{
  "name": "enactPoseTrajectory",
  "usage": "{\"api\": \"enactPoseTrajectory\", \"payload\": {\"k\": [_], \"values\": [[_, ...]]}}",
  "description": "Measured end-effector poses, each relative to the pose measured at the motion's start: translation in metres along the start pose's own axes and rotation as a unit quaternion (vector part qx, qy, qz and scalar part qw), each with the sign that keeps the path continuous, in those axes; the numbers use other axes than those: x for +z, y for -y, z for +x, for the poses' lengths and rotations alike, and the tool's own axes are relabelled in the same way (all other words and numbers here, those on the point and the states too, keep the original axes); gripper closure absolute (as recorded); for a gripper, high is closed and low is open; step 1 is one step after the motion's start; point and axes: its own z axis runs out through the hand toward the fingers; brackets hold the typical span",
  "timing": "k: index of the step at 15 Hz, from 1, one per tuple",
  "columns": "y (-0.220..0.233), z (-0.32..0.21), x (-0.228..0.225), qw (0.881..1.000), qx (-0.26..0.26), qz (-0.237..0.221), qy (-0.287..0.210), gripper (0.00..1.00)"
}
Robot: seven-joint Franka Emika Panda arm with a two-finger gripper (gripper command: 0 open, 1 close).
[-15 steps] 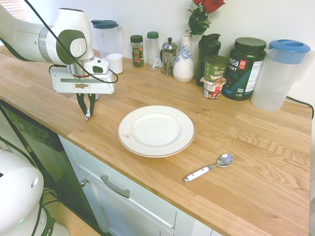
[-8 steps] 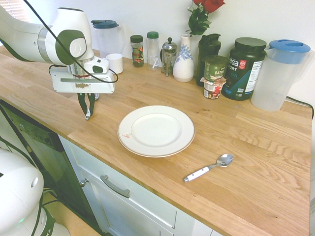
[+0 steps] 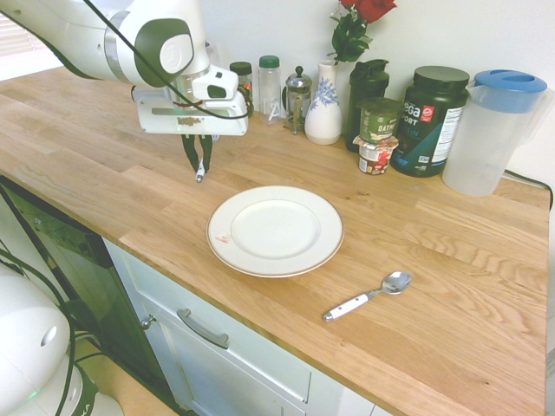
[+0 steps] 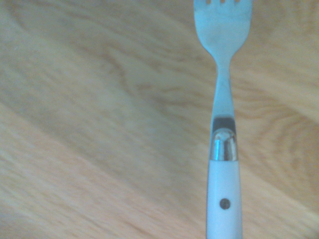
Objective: Put the fork into the plate
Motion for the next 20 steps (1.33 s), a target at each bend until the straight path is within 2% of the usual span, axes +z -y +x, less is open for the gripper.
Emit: {"api": "enactPoseTrajectory", "payload": {"k": [5,12,20], "values": [[-0.047,-0.009,-0.034,1.000,0.025,-0.004,-0.002,1.00],[-0.147,-0.028,-0.013,0.995,0.091,-0.028,0.013,1.00],[-0.166,-0.015,0.029,0.993,0.107,-0.029,0.032,1.00]]}}
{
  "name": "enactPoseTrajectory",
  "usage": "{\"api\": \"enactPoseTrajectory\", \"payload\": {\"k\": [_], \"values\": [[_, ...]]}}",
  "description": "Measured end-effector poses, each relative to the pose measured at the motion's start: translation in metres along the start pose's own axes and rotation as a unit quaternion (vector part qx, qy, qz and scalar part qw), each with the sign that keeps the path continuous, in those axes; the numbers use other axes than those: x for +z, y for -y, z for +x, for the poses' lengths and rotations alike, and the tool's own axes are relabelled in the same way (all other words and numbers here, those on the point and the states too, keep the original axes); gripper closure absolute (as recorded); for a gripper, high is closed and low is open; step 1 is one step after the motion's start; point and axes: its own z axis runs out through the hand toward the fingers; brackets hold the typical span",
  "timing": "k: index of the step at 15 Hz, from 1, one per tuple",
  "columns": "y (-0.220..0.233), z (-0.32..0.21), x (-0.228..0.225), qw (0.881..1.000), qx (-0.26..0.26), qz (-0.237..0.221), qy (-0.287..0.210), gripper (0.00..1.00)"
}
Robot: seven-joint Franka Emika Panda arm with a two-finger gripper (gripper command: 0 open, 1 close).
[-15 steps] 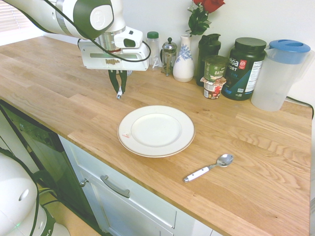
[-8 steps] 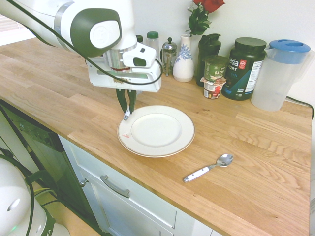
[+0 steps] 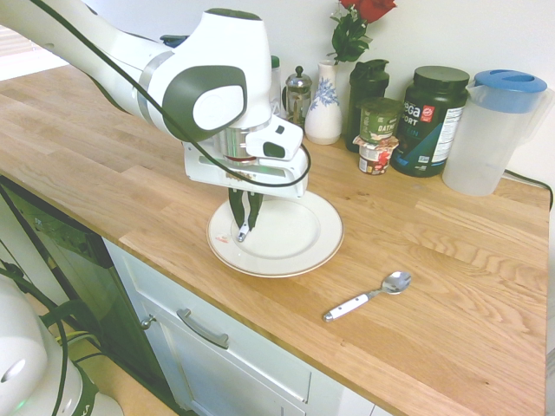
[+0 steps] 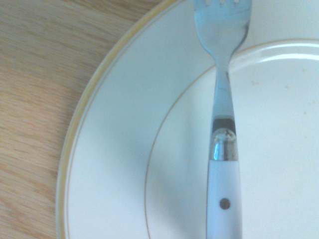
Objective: Put the fork into the plate
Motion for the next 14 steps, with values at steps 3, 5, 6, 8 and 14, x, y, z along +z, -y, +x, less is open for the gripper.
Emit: {"api": "enactPoseTrajectory", "payload": {"k": [3,5,6,8,14], "values": [[-0.003,0.001,0.002,1.000,0.002,0.000,0.002,1.00],[-0.003,0.002,0.006,1.000,0.003,-0.001,0.006,0.00],[-0.004,0.002,0.008,1.000,0.004,-0.002,0.007,0.00],[-0.003,0.004,0.010,1.000,0.004,-0.001,0.005,0.00],[-0.004,0.004,0.011,1.000,0.005,-0.001,0.005,0.00]]}}
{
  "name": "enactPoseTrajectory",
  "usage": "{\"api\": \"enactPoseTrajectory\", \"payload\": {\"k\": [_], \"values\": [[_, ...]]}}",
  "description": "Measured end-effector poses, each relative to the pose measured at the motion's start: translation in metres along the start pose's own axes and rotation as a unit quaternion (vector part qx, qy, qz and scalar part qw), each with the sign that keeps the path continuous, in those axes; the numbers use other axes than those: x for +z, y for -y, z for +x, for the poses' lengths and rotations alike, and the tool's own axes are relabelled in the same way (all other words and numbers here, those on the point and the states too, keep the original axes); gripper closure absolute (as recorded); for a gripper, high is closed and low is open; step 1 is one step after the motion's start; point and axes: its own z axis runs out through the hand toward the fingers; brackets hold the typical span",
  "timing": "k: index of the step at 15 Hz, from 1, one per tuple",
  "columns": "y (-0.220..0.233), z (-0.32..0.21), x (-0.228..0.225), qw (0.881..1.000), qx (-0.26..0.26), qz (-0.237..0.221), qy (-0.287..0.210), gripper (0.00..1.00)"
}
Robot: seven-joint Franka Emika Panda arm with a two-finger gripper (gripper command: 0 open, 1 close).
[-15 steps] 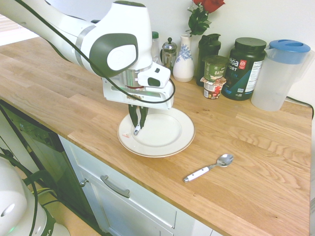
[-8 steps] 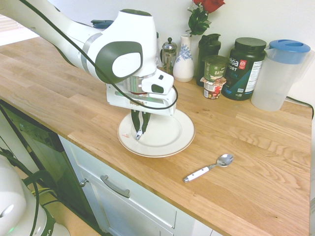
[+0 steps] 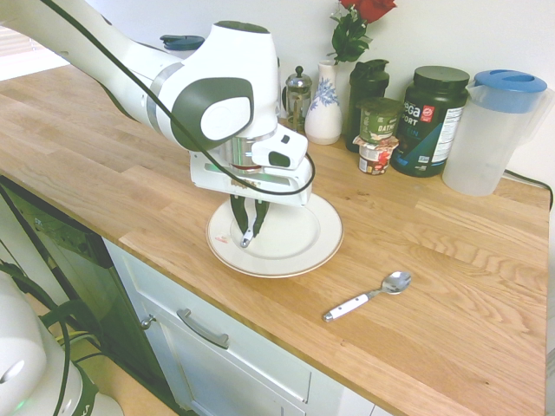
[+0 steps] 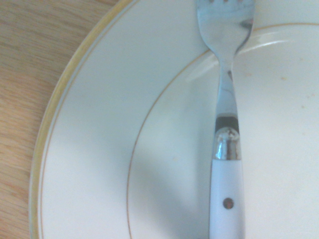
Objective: Put the fork into the plate
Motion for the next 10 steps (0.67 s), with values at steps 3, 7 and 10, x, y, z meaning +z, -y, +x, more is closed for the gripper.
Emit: {"api": "enactPoseTrajectory", "payload": {"k": [3,7,10], "values": [[0.000,0.000,0.000,1.000,0.001,0.000,0.000,0.00],[0.001,0.006,-0.012,1.000,0.002,0.009,-0.019,0.00],[0.006,0.016,-0.041,0.998,0.006,0.025,-0.049,0.00]]}}
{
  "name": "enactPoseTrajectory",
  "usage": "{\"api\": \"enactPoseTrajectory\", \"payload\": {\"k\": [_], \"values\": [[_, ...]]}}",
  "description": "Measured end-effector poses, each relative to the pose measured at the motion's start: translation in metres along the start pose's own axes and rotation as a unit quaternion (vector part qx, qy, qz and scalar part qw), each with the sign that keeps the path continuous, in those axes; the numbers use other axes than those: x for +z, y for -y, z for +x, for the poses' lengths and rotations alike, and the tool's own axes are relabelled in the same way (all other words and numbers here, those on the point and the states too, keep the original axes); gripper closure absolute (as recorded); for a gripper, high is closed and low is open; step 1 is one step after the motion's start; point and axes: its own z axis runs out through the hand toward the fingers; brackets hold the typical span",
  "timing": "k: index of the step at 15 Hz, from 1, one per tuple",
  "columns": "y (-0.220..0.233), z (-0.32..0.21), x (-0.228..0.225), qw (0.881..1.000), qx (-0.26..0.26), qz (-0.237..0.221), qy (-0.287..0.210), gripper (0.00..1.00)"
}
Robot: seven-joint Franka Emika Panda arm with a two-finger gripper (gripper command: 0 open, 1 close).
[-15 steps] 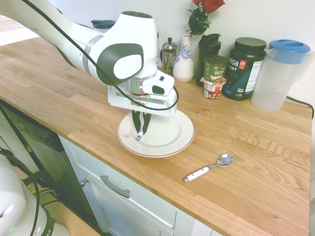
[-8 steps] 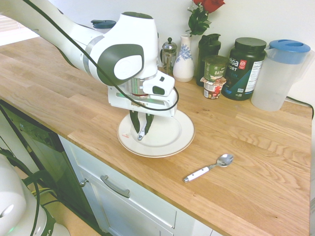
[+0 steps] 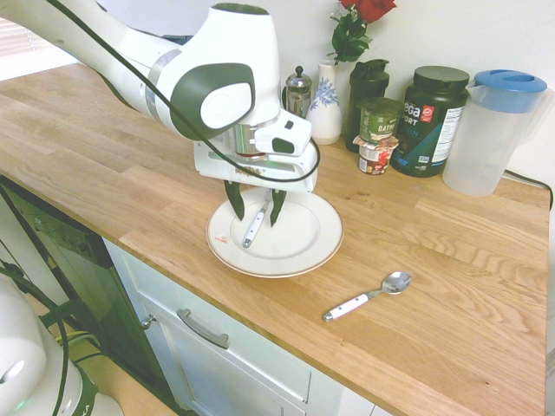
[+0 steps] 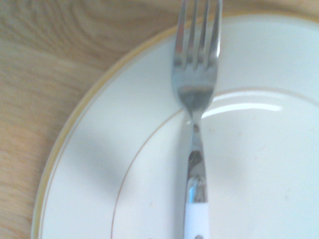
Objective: Put the fork into the plate
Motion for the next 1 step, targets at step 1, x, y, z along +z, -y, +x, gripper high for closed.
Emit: {"api": "enactPoseTrajectory", "payload": {"k": [1], "values": [[0.0022,0.0041,-0.0085,1.000,0.002,0.005,-0.007,0.00]]}}
